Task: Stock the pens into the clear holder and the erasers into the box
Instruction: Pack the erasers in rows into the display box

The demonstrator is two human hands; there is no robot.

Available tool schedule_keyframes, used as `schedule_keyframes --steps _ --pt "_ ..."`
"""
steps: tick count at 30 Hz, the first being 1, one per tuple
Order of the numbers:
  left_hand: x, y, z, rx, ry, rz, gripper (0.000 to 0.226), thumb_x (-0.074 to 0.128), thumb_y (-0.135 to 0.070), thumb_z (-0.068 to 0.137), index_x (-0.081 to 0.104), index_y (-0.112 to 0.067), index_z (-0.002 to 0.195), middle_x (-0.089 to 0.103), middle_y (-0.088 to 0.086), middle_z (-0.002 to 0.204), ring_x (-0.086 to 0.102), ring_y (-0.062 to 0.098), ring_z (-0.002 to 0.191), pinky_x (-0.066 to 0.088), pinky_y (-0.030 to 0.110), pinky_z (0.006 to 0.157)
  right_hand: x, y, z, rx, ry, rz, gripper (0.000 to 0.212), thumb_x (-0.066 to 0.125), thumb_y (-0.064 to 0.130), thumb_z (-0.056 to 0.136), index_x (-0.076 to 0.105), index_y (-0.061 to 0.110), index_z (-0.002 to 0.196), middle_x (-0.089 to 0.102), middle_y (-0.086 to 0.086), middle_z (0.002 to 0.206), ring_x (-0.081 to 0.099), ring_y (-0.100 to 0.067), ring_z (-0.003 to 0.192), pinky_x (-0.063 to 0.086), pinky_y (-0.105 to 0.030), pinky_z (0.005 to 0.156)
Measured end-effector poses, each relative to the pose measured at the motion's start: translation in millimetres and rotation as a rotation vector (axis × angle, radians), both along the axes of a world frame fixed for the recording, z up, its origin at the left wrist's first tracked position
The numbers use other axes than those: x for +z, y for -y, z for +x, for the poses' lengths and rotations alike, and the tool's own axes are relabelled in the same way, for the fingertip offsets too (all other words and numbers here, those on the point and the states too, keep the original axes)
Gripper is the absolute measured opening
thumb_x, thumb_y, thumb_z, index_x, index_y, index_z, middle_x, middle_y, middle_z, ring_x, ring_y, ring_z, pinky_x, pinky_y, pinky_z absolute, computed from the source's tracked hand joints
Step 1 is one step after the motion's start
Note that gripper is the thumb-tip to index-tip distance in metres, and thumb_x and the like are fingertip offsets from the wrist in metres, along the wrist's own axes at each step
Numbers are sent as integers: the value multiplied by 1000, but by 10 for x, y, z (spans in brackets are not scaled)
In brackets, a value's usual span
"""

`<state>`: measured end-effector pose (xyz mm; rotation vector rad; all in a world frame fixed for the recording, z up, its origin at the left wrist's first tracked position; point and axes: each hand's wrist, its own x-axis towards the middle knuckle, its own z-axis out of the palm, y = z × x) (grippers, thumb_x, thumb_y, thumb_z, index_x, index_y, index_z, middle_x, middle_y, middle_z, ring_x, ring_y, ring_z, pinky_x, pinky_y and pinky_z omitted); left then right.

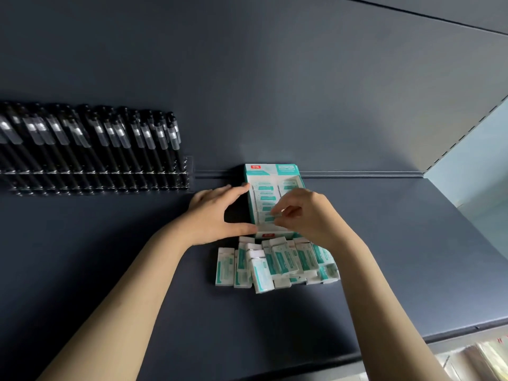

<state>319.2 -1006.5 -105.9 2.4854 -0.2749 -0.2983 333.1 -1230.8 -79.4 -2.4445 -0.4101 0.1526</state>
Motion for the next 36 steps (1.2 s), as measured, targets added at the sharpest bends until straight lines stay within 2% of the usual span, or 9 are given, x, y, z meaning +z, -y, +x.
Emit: schedule_keyframes --steps 7,13,18,21,23,26,29,32,36 --pt "-3 -4 8 3 -1 -5 89 66 -63 78 15 -50 150 17 -6 162 2 13 148 5 31 114 -62 -37 41 42 30 -80 15 78 14 82 73 20 95 64 5 102 64 -9 89 56 -22 81" --pt "0 -1 3 0 2 -1 89 65 -63 78 16 -48 151 19 -7 161 4 11 148 5 31 115 -17 -24 63 35 -24 -69 20 78 13 81 75 20 100 65 7 102 64 -9 90 51 -13 77" --pt "-17 -6 9 4 -12 8 93 61 -71 74 13 -50 150 20 -6 161 4 14 148 5 34 116 43 49 11 47 -53 -63 30 77 21 83 72 23 113 65 8 108 64 -7 95 55 -22 88" --pt "-52 -27 26 2 -15 7 103 50 -87 60 13 -51 150 22 -6 161 6 15 148 6 35 117 113 131 -179 22 12 -13 23 78 26 81 72 28 103 63 17 96 61 0 87 50 -11 80" --pt "-78 -32 40 -6 8 17 109 44 -93 55 14 -50 150 24 -5 160 9 14 148 7 35 118 157 191 -349 10 37 14 17 79 29 80 71 31 95 63 16 89 59 -1 81 50 -14 74" --pt "-98 -22 44 -4 23 33 103 49 -87 62 13 -49 151 24 -4 160 8 14 148 6 34 118 186 228 -580 -22 -14 24 17 80 35 77 70 33 90 63 13 86 57 -2 77 50 -17 68" --pt "-125 -24 51 1 27 36 107 49 -90 58 13 -50 150 21 -5 161 7 15 149 5 34 117 146 200 -723 -28 -41 -15 28 83 38 74 66 33 96 59 13 91 54 -4 75 47 -13 65" --pt "-111 -6 40 6 44 43 101 53 -82 65 14 -47 151 23 -5 161 10 15 148 6 33 117 120 176 -779 -30 -44 -31 34 83 39 74 62 33 101 57 16 94 54 -4 82 47 -12 67" --pt "-68 13 11 6 49 40 98 55 -77 68 16 -45 152 23 -4 161 10 14 148 6 33 117 146 178 -806 -22 -74 13 33 80 28 80 65 32 109 60 19 95 54 11 82 45 -9 65"
